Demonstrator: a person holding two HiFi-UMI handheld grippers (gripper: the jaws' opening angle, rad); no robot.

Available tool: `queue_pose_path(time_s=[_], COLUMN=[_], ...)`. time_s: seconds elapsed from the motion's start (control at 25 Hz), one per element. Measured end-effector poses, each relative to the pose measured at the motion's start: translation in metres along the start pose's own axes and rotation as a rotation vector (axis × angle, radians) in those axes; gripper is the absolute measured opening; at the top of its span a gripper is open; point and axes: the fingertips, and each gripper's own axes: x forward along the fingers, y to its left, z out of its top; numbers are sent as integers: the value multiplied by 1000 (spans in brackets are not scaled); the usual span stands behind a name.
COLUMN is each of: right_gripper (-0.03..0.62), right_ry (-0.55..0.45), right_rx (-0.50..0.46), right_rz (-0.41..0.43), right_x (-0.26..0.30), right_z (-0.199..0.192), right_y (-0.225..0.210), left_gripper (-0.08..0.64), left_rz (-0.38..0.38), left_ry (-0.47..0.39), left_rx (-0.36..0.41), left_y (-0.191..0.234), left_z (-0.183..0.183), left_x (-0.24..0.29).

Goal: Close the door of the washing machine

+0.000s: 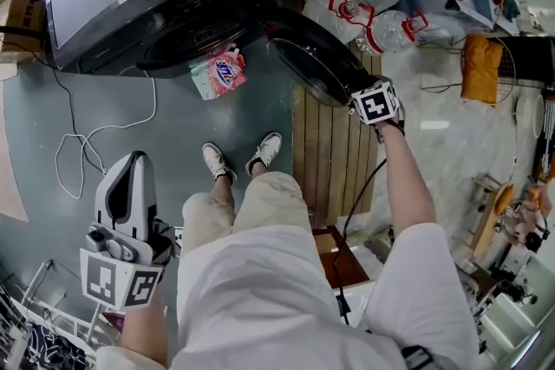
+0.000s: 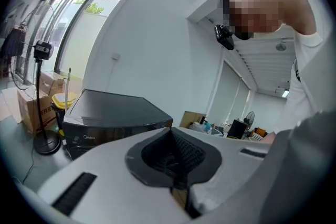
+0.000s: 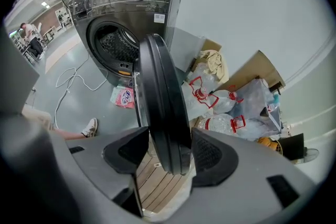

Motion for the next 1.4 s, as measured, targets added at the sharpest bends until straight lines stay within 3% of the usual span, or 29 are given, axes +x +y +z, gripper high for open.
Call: queue_pose_path(time_s=[0.64, 1.12, 1.4], right_gripper=[218, 215, 233], right_ry=[-14, -111, -100], right_rx=[-1, 81, 23], right_rz=[43, 60, 70], right_x=[-19, -29, -38], right_z=[-12, -2, 7], right_y=[79, 152, 202], left_gripper=[5, 5, 4], left_rz=[-35, -43, -28], left_ry=[-3, -19, -35], left_rx=[10, 14, 0], left_y=[20, 44, 63], left_z=[4, 2, 3], left_x=[-25, -55, -73])
